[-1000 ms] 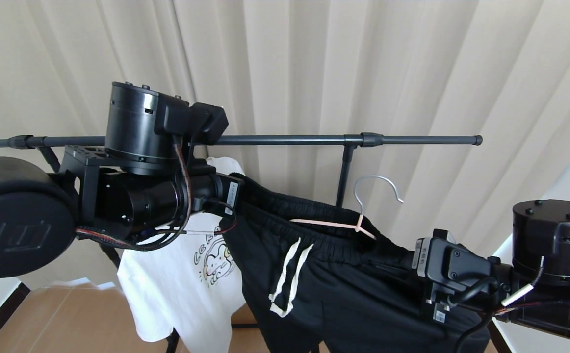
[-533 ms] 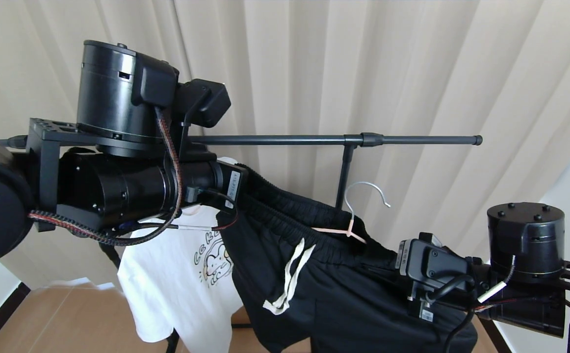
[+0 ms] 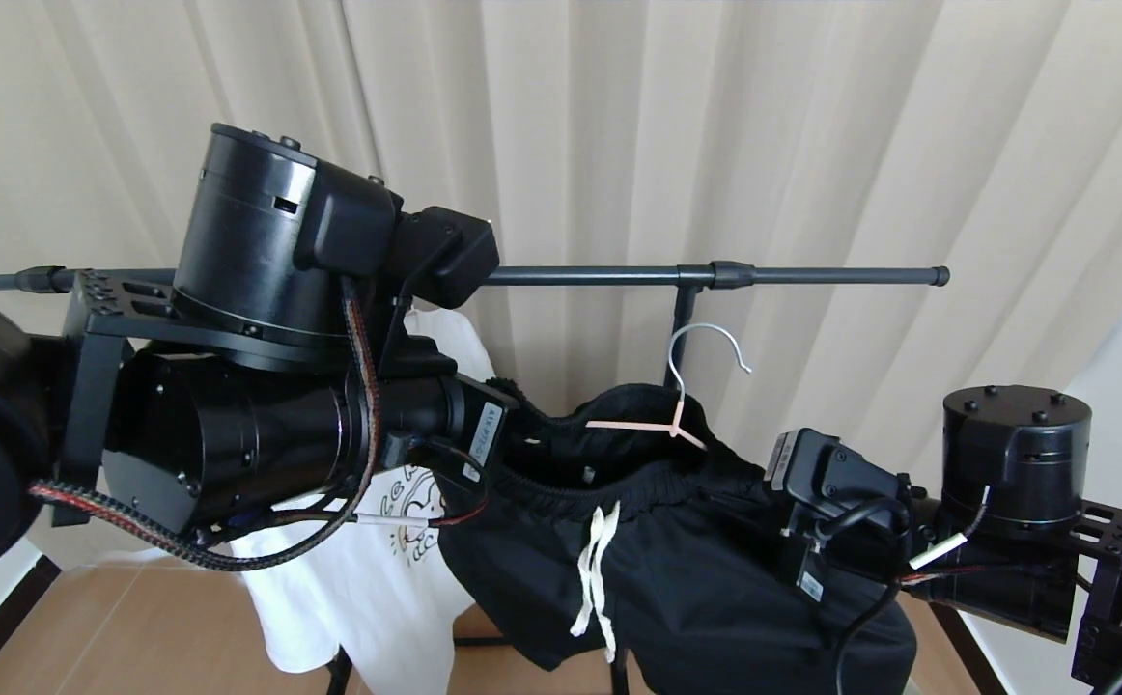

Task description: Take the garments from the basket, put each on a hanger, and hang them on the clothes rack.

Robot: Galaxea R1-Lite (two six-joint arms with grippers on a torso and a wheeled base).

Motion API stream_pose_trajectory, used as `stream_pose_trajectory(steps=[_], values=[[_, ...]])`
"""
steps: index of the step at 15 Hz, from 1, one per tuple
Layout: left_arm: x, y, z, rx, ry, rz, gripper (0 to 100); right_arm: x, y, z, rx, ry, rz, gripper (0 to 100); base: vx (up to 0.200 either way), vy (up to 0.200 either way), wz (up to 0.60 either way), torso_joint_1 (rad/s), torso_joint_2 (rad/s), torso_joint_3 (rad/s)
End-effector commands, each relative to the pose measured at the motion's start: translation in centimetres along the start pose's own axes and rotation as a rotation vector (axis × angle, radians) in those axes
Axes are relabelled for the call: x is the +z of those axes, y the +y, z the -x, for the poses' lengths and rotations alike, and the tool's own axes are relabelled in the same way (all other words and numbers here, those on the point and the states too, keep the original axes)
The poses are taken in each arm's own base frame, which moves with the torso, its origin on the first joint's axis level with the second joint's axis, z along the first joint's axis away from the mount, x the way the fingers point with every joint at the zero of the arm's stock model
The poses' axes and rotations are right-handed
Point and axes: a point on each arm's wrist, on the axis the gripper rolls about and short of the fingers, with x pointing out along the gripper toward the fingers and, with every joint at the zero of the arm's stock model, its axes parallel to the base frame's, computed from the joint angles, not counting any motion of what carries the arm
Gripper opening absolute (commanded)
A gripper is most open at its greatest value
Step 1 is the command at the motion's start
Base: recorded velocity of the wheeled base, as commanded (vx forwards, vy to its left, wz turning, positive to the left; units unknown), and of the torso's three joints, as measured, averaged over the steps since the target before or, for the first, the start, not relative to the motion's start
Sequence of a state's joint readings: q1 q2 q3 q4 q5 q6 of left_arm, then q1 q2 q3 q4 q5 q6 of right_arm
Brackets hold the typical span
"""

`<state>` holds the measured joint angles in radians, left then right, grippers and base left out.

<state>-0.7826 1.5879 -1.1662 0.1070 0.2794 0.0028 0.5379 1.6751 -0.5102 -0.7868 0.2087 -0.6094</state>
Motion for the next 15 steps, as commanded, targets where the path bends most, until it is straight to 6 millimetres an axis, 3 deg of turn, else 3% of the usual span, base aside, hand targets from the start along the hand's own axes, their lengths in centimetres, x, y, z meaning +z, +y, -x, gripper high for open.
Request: stream_pose_trajectory(steps=[1,6,10,15], values=[[-1.1,-0.4,-0.5,-0.009,0.040,-0.005,0,0.3,-0.2,0.0,-0.006,-0.012,-0.004,0,0.000,0.000,0.00,0.000,0.00,0.000],[-1.9,-1.1,-1.4,-0.014,0.084,0.086,0,0.6,-0.3,0.1,-0.012,-0.027,-0.045,0,0.000,0.000,0.00,0.000,0.00,0.000],[-2.6,-2.8,-3.0,-0.032,0.136,0.211,0,1.1,-0.5,0.3,-0.032,-0.066,-0.046,0,0.000,0.000,0.00,0.000,0.00,0.000],[-2.2,-4.8,-2.8,-0.098,0.128,0.272,0,1.2,-0.6,0.1,-0.042,-0.090,-0.071,0,0.000,0.000,0.00,0.000,0.00,0.000]])
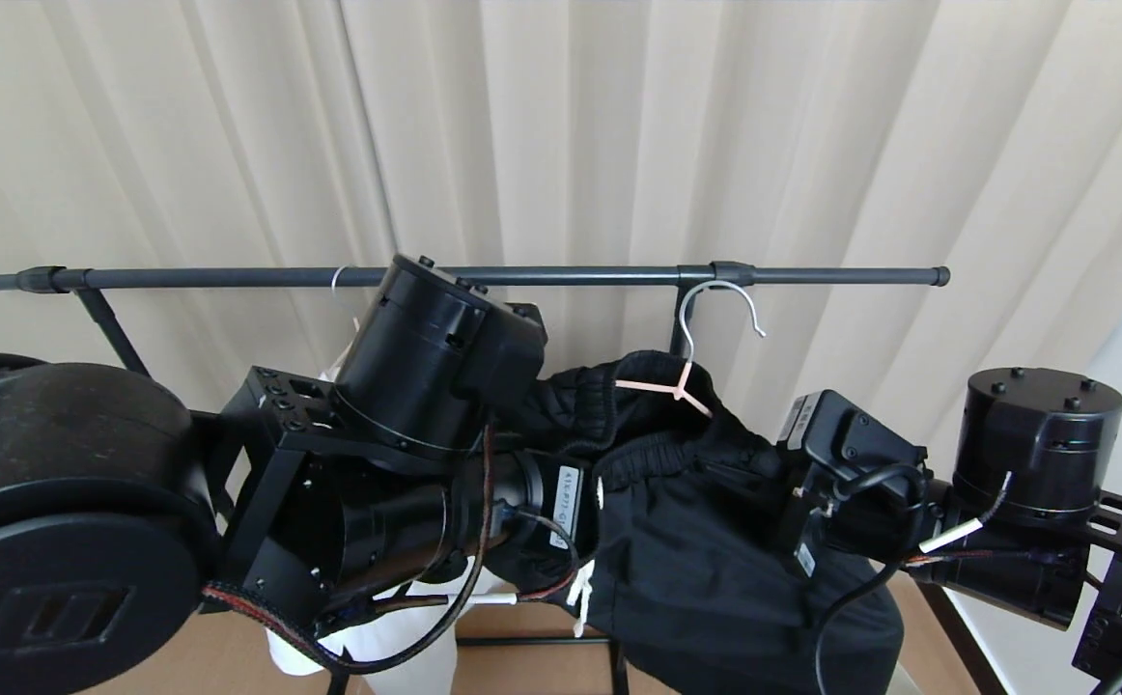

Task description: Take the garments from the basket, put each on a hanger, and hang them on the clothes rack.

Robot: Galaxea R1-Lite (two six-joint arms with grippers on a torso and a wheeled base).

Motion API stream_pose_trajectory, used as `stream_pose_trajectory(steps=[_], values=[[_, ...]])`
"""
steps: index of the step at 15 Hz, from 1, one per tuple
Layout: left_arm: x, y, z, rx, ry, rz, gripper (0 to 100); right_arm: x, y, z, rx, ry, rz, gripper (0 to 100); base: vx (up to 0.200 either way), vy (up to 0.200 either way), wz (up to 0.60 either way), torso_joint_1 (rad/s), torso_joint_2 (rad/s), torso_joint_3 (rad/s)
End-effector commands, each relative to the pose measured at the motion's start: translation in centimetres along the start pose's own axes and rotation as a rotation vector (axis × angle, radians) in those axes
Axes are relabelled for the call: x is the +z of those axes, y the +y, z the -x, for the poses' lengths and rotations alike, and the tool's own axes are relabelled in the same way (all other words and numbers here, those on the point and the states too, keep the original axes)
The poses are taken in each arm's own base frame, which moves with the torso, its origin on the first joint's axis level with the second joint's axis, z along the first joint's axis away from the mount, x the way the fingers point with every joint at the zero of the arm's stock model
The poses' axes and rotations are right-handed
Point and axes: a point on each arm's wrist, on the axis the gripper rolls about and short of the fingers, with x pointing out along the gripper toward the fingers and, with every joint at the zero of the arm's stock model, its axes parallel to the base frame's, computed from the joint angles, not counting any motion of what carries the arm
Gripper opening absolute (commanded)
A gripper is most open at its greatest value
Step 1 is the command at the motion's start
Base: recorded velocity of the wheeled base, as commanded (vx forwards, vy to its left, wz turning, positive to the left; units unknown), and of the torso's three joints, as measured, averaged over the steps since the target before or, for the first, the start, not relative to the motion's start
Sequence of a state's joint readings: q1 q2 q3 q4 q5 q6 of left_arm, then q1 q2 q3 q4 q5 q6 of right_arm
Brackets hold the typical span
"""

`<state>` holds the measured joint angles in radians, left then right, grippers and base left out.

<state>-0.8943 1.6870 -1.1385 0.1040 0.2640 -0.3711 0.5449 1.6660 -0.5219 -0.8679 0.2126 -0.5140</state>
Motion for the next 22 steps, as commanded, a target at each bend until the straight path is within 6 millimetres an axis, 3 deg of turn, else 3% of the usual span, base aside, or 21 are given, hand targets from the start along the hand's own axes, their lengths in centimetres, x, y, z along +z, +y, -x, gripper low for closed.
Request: stream_pose_trajectory(steps=[1,8,12,22], values=[[-0.2,-0.7,-0.7,-0.013,0.013,0.013,0,0.1,0.0,0.0,0.001,-0.006,0.001,0,0.000,0.000,0.00,0.000,0.00,0.000],[0.3,-1.7,-1.2,-0.121,0.044,0.121,0,0.4,0.4,0.0,0.005,-0.041,-0.025,0,0.000,0.000,0.00,0.000,0.00,0.000],[0.7,-0.7,-1.3,-0.074,0.025,0.137,0,0.4,0.5,0.4,0.038,-0.064,-0.022,0,0.000,0.000,0.00,0.000,0.00,0.000],[-1.1,-0.5,-3.5,-0.083,-0.016,0.123,0,2.3,1.4,2.9,0.044,-0.146,0.012,0,0.000,0.000,0.00,0.000,0.00,0.000]])
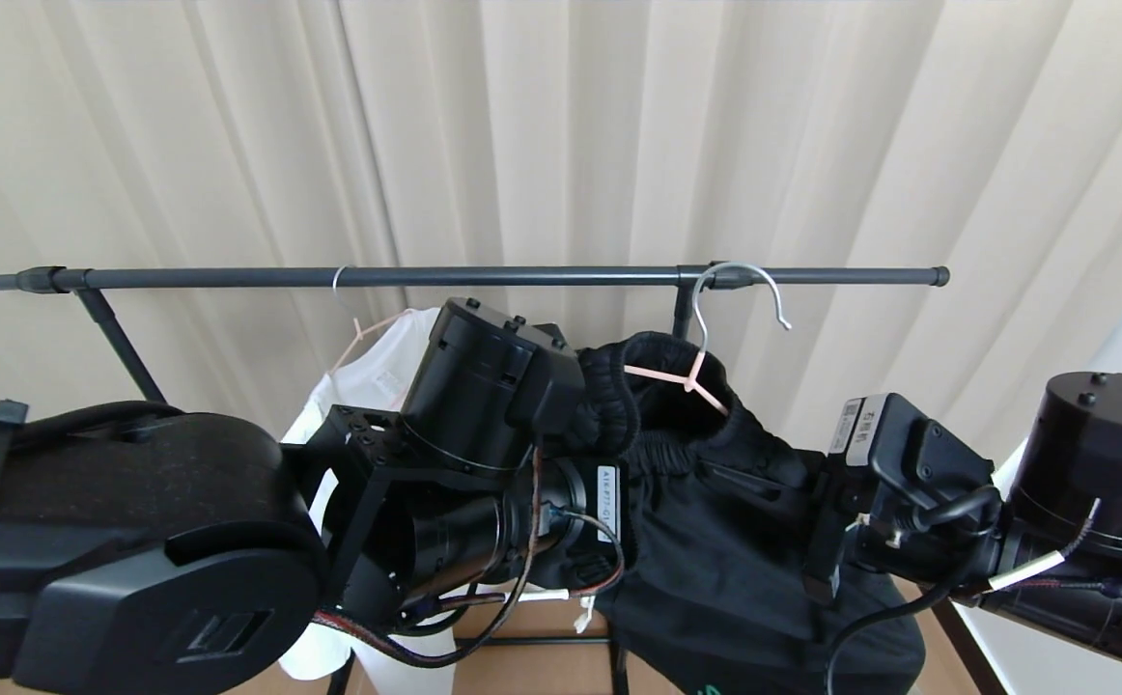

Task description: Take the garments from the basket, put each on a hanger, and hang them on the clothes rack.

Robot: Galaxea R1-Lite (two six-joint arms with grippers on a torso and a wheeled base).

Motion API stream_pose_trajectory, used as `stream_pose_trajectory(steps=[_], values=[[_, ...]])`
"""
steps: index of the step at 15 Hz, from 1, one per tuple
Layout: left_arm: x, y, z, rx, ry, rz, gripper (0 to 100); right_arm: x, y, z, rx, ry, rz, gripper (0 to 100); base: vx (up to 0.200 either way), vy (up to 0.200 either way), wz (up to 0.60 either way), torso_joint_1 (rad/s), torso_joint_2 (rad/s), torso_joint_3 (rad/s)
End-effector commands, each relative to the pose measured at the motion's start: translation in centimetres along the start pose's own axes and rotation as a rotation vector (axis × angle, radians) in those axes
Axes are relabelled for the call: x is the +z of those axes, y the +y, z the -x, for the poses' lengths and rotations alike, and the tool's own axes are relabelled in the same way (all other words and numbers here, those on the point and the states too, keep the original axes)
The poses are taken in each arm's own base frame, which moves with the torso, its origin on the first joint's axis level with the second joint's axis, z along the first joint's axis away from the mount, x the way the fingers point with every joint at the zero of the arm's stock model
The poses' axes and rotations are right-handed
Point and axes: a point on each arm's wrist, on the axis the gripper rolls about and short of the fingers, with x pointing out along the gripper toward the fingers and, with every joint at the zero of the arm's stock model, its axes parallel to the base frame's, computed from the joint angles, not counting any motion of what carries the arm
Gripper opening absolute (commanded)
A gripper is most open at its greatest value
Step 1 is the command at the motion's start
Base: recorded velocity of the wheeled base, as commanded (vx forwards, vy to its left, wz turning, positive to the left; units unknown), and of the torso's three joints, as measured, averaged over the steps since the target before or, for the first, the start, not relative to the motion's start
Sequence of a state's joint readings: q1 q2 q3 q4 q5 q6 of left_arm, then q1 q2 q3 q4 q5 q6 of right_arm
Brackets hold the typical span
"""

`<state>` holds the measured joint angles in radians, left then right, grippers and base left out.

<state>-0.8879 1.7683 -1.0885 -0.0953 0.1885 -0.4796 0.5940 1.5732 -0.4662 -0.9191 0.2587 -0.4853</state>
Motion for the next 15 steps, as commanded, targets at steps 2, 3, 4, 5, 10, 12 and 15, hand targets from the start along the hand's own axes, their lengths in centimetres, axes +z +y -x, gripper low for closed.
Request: stream_pose_trajectory(steps=[2,3,4,5,10,12,15], values=[[-0.4,0.1,-0.4,0.009,0.014,-0.004,0,0.8,0.5,0.7,0.011,-0.034,0.015,0,0.000,0.000,0.00,0.000,0.00,0.000],[-0.4,0.2,-0.4,0.010,0.014,-0.005,0,0.8,0.6,0.7,0.013,-0.035,0.017,0,0.000,0.000,0.00,0.000,0.00,0.000],[-0.4,0.2,-0.4,0.011,0.012,-0.003,0,0.8,0.6,0.7,0.014,-0.035,0.017,0,0.000,0.000,0.00,0.000,0.00,0.000],[-0.3,0.1,-0.4,0.006,0.002,-0.001,0,0.9,0.6,0.7,0.015,-0.037,0.018,0,0.000,0.000,0.00,0.000,0.00,0.000],[-0.6,0.4,0.1,-0.002,-0.026,-0.014,100,0.8,0.7,0.7,0.016,-0.034,0.018,0,0.000,0.000,0.00,0.000,0.00,0.000],[-0.8,0.8,1.7,-0.005,-0.039,-0.057,100,0.8,0.7,0.6,0.016,-0.034,0.016,0,0.000,0.000,0.00,0.000,0.00,0.000],[-1.2,1.6,5.0,-0.012,-0.080,-0.142,100,0.8,0.7,0.6,0.017,-0.032,0.015,0,0.000,0.000,0.00,0.000,0.00,0.000]])
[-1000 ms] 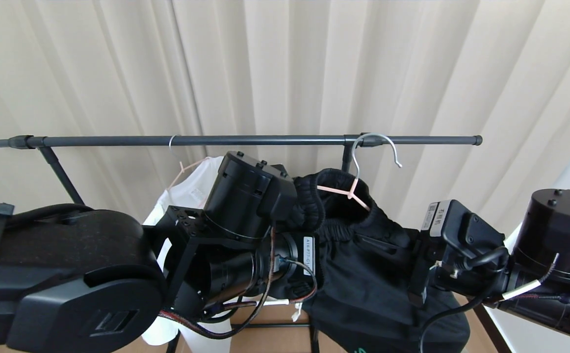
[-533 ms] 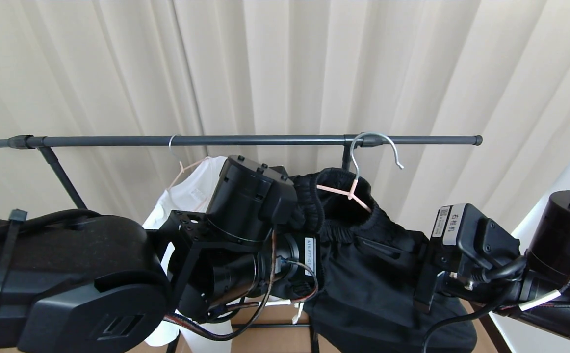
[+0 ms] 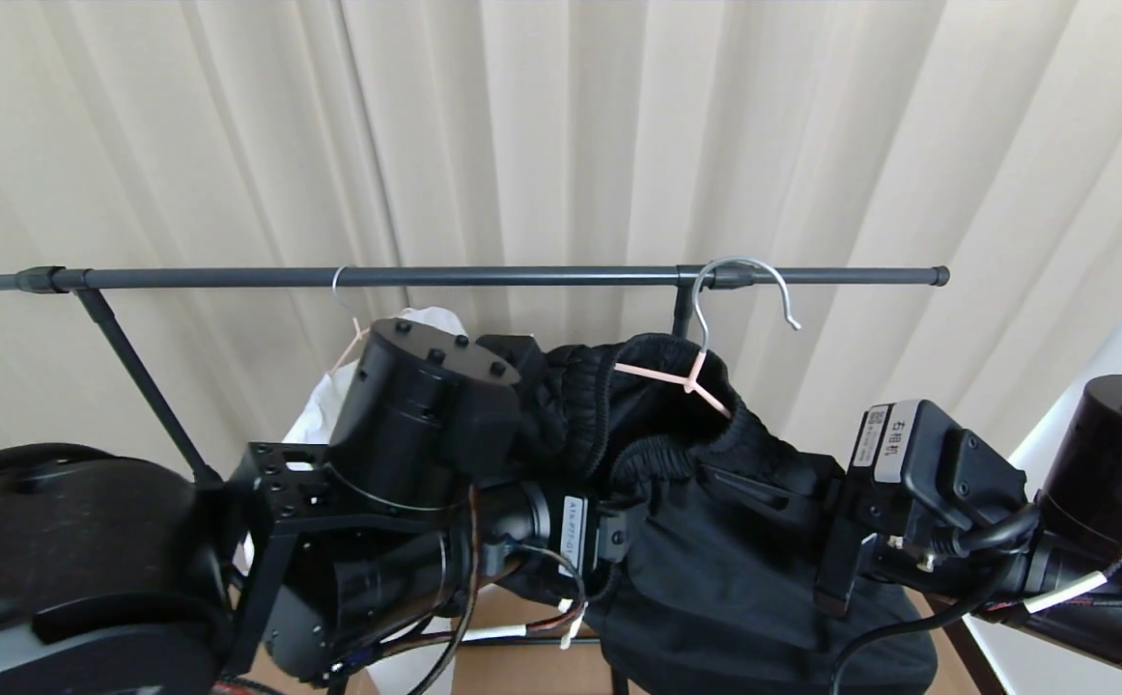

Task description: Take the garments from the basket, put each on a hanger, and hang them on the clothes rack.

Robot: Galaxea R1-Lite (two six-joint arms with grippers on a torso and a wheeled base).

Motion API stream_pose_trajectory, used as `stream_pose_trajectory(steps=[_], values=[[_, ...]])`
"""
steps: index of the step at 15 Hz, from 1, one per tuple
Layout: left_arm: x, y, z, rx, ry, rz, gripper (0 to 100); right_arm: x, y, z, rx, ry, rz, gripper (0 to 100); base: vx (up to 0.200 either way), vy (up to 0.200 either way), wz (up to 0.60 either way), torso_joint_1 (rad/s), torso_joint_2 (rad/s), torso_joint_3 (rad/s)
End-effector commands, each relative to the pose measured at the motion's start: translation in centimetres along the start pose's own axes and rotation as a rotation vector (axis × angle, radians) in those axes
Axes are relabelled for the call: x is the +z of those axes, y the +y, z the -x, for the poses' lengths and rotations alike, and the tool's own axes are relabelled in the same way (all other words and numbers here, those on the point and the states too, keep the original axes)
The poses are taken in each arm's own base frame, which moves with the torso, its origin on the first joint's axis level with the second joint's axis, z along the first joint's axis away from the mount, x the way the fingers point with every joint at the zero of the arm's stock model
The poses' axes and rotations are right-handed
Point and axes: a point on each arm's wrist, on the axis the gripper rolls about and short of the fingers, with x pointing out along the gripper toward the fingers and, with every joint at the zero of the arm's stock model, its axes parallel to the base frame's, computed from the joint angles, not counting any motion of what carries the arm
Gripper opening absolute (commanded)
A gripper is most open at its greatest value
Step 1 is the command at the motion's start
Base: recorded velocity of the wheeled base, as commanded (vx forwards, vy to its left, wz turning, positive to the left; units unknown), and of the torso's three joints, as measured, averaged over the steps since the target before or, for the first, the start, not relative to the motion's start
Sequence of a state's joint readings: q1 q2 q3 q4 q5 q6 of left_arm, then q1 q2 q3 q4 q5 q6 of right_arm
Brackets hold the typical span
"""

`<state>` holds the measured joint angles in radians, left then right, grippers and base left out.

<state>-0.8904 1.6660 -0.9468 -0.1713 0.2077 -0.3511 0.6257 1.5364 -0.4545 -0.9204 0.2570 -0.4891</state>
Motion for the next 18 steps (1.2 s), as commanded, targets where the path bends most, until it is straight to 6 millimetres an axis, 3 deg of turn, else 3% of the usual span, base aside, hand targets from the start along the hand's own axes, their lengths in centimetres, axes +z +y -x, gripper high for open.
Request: stream_pose_trajectory(steps=[1,5,8,12,16,18], values=[[0.1,0.7,3.1,-0.012,-0.050,-0.031,100,-0.1,0.0,-0.1,0.004,0.006,-0.002,0,0.000,0.000,0.00,0.000,0.00,0.000],[-0.8,1.9,6.3,-0.032,-0.140,-0.167,100,-0.5,0.2,-0.2,0.022,0.013,-0.007,0,0.000,0.000,0.00,0.000,0.00,0.000],[0.2,3.6,8.4,0.018,-0.227,-0.239,100,-0.7,0.6,0.1,0.095,-0.013,-0.012,0,0.000,0.000,0.00,0.000,0.00,0.000],[1.8,6.6,9.2,0.014,-0.267,-0.330,100,-1.2,1.1,0.2,0.166,-0.023,-0.018,0,0.000,0.000,0.00,0.000,0.00,0.000],[2.9,7.5,9.4,-0.112,-0.283,-0.434,100,-1.7,1.6,0.4,0.252,-0.042,0.010,0,0.000,0.000,0.00,0.000,0.00,0.000],[2.7,7.9,8.8,-0.210,-0.218,-0.581,100,-1.9,1.7,0.5,0.258,-0.041,0.020,0,0.000,0.000,0.00,0.000,0.00,0.000]])
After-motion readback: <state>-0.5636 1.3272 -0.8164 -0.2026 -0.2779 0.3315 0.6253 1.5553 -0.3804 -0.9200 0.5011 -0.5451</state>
